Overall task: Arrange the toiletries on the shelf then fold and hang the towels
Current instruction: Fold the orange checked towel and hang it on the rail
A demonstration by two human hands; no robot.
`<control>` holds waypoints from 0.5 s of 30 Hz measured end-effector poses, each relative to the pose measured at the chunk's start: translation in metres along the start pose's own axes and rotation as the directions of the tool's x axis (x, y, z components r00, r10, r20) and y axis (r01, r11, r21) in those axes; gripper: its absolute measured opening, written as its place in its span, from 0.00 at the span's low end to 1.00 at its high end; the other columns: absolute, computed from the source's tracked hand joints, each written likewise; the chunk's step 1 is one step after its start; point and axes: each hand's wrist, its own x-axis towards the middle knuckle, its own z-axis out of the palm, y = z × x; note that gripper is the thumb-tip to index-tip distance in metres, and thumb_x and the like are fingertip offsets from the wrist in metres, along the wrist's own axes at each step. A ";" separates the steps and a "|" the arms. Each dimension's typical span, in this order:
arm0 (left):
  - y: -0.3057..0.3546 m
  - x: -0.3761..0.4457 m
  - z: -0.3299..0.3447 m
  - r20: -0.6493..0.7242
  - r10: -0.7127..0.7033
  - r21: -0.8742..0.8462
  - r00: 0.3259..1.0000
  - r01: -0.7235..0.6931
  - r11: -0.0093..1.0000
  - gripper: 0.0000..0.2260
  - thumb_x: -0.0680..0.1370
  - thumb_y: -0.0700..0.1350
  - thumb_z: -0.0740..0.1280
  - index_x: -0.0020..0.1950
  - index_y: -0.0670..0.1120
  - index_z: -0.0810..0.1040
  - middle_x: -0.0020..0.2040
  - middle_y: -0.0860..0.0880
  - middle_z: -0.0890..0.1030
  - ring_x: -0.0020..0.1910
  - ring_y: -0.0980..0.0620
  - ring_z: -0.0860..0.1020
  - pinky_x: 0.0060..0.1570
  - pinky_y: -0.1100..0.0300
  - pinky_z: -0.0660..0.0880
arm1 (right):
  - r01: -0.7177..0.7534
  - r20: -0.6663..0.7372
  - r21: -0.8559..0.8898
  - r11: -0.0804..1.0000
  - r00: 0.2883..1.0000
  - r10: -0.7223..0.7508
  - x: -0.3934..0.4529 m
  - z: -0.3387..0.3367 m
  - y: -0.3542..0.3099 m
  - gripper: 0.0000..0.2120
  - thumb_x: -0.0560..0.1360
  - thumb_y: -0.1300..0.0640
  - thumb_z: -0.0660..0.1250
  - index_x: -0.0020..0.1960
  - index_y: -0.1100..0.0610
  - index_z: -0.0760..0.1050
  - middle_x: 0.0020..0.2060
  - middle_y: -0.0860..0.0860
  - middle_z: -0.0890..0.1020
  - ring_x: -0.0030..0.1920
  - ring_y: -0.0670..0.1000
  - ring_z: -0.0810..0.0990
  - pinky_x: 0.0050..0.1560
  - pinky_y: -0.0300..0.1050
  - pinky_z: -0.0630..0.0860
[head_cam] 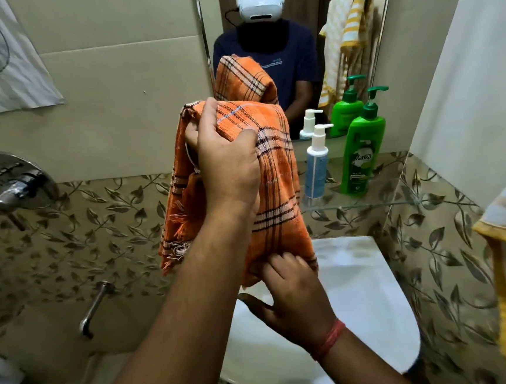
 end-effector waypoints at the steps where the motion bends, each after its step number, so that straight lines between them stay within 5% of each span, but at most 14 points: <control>1: 0.000 0.000 0.001 -0.008 -0.006 -0.017 1.000 0.006 1.000 0.30 0.77 0.31 0.66 0.78 0.43 0.64 0.72 0.49 0.62 0.64 0.54 0.73 0.56 0.63 0.79 | -0.031 0.011 -0.033 0.999 0.999 0.031 -0.001 0.006 0.000 0.17 0.78 0.39 0.64 0.45 0.52 0.78 0.39 0.48 0.76 0.40 0.53 0.73 0.39 0.51 0.70; 7: -0.003 0.001 0.008 -0.039 -0.043 -0.054 0.998 0.041 0.998 0.31 0.76 0.31 0.66 0.78 0.44 0.64 0.75 0.49 0.61 0.69 0.52 0.71 0.61 0.58 0.78 | -0.010 -0.122 -0.104 0.995 0.992 -0.002 0.002 0.022 -0.006 0.04 0.75 0.61 0.68 0.42 0.54 0.76 0.35 0.51 0.75 0.36 0.57 0.71 0.38 0.50 0.66; 12: -0.004 0.018 -0.002 -0.090 -0.068 -0.113 0.994 0.057 0.992 0.36 0.70 0.36 0.68 0.78 0.45 0.64 0.74 0.47 0.65 0.66 0.51 0.74 0.60 0.55 0.79 | 0.022 -0.243 -0.047 0.999 0.969 -0.033 -0.010 0.014 -0.010 0.08 0.77 0.64 0.63 0.43 0.57 0.78 0.34 0.52 0.75 0.35 0.56 0.72 0.41 0.50 0.69; 15: -0.002 0.029 -0.009 -0.143 -0.063 -0.129 0.988 0.045 0.991 0.36 0.69 0.36 0.67 0.78 0.45 0.64 0.73 0.47 0.66 0.63 0.53 0.75 0.58 0.57 0.79 | 0.045 -0.296 -0.073 0.996 0.953 -0.064 -0.017 0.012 -0.001 0.04 0.75 0.64 0.68 0.44 0.56 0.80 0.34 0.52 0.77 0.35 0.57 0.73 0.42 0.51 0.70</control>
